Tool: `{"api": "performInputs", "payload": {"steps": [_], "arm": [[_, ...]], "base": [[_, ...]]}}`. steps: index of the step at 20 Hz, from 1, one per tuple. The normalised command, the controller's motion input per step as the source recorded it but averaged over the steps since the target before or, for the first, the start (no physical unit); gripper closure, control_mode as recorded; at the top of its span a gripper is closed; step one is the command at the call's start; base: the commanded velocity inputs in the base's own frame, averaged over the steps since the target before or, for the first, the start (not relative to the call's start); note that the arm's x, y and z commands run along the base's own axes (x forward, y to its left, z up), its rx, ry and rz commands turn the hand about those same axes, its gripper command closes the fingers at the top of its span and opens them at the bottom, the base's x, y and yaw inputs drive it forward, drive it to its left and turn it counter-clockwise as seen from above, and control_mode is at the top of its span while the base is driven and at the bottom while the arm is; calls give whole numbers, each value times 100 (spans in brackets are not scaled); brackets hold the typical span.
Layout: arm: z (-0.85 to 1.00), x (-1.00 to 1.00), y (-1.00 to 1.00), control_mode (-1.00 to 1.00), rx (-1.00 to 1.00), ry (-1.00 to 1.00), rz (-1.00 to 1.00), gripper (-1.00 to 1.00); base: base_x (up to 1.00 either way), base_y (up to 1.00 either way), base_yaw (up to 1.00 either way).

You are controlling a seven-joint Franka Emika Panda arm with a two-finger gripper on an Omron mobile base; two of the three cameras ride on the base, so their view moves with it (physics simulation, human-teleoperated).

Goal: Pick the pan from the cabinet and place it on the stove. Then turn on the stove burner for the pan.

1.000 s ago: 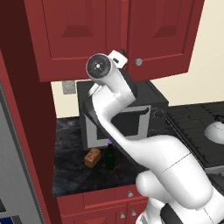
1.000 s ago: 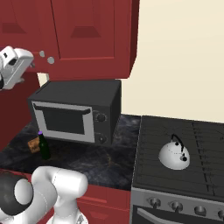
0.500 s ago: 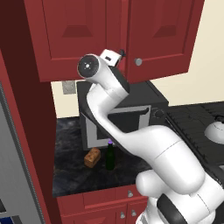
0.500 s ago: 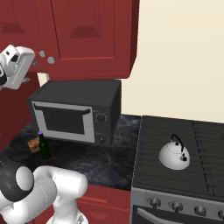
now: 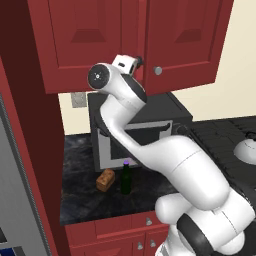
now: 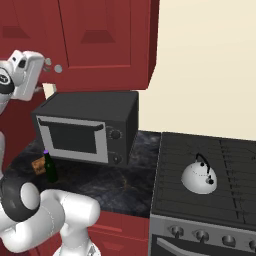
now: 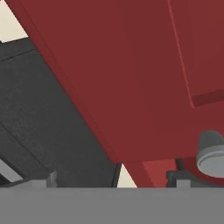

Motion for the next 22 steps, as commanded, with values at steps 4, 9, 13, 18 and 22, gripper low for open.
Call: {"api": "performInputs", "payload": {"steps": [4,9,13,18,22], "arm": [[0,23,-18,-100,-10,1,0,-100],[0,17,-21,-100,-10,4,0,-100],[0,11,-26,-100,-9,6,0,-100],[0,1,-39,-100,-8,7,0,-100],[-7,0,-46,-100,-4,4,-1,-100]], "base": [[0,0,0],[0,0,0],[0,0,0],[0,0,0],[0,0,0]]}}
